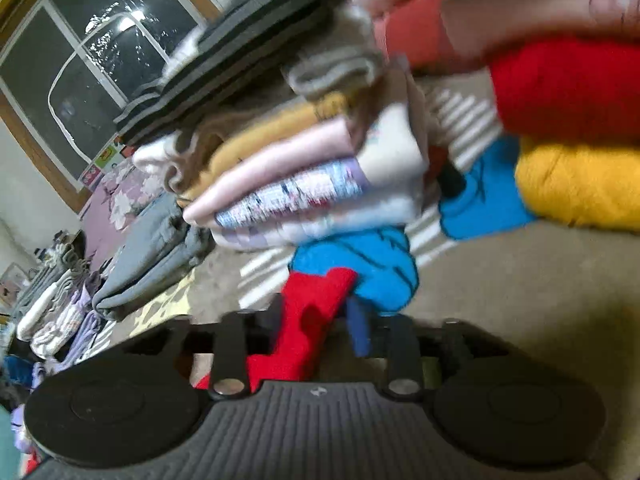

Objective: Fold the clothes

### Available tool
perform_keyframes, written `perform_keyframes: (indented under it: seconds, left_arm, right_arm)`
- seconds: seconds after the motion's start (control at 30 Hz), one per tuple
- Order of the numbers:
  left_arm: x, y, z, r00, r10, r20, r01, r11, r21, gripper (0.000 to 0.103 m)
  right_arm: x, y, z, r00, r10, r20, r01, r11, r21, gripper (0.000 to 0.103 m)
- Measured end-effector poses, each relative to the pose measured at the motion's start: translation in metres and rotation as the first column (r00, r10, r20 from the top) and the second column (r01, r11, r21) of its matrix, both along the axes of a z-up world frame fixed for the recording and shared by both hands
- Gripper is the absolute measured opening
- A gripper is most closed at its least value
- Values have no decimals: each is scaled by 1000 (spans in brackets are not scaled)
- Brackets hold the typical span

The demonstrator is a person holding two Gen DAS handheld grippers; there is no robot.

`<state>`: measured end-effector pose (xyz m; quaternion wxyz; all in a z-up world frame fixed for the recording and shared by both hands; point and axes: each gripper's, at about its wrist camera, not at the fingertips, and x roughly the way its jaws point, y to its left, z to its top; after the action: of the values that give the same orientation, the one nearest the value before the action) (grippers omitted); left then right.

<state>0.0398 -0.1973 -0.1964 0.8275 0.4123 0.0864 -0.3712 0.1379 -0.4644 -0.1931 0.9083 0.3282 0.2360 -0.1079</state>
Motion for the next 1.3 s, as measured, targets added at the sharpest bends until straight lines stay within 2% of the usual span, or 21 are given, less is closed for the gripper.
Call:
perform_keyframes:
  seconds: [0.1,0.2,0.27,0.33,0.4,0.43,0.5,0.6,0.7,0.73,0.77,0.8,0.83,0.9,0.93,1.07,1.13,1.27,1.3]
  left_arm:
    - [0,0,-2,999,-8,-42,9,1000,29,10]
    - [-6,8,-1,999,-24,-41,27,998,61,14]
    - [-11,17,3,998,-30,-57,34,997,66,23]
    - [-16,27,8,997,-36,-72,41,997,70,27]
    - [-20,38,12,995,-40,-91,47,996,72,39]
    - [-19,49,16,993,-31,-117,38,998,58,49]
    - [-12,73,27,981,14,-191,-15,1000,-5,49]
    - [7,111,40,948,137,-287,-174,979,-109,49]
    - [30,148,47,875,284,-391,-370,914,-165,48]
    - [36,157,44,844,322,-429,-419,895,-154,47]
    - [40,163,35,812,352,-467,-448,887,-110,48]
    - [41,168,31,793,362,-489,-458,885,-88,48]
    - [36,171,35,796,347,-496,-447,890,-94,48]
    - [27,179,44,809,320,-493,-427,896,-119,48]
    - [25,185,48,813,316,-489,-434,889,-148,48]
    - [31,210,52,781,397,-482,-548,806,-224,48]
    - [33,214,49,769,432,-472,-581,779,-235,48]
    - [38,212,40,741,450,-499,-589,793,-158,49]
    - [39,213,41,735,449,-509,-590,793,-152,49]
  right_arm:
    - [-9,17,9,999,25,26,-24,999,-21,46]
    - [-23,42,13,995,90,53,-90,996,-7,46]
    - [-34,62,14,987,150,62,-151,989,11,46]
    - [-45,85,12,975,217,50,-218,976,24,46]
    - [-56,104,10,970,242,22,-243,970,30,46]
    - [-62,114,10,967,253,8,-253,967,33,46]
    - [-76,132,7,959,282,23,-283,959,26,46]
    - [-80,157,5,935,354,11,-353,934,-52,46]
    - [-84,182,2,907,422,-9,-419,898,-131,45]
    - [-85,190,1,896,443,-17,-440,884,-157,42]
    - [-87,198,0,885,465,-26,-461,868,-182,42]
    - [-89,200,-4,880,473,-46,-472,861,-189,42]
    - [-90,200,-10,876,478,-68,-481,855,-191,39]
    - [-97,212,-7,858,510,-65,-510,826,-240,41]
    - [-100,218,-5,847,527,-62,-523,810,-266,43]
    - [-113,241,4,803,594,-56,-570,735,-367,43]
    - [-119,253,9,778,626,-56,-588,693,-417,46]
    - [-132,277,18,725,686,-63,-614,601,-512,48]
    - [-131,278,19,718,692,-76,-629,597,-498,49]
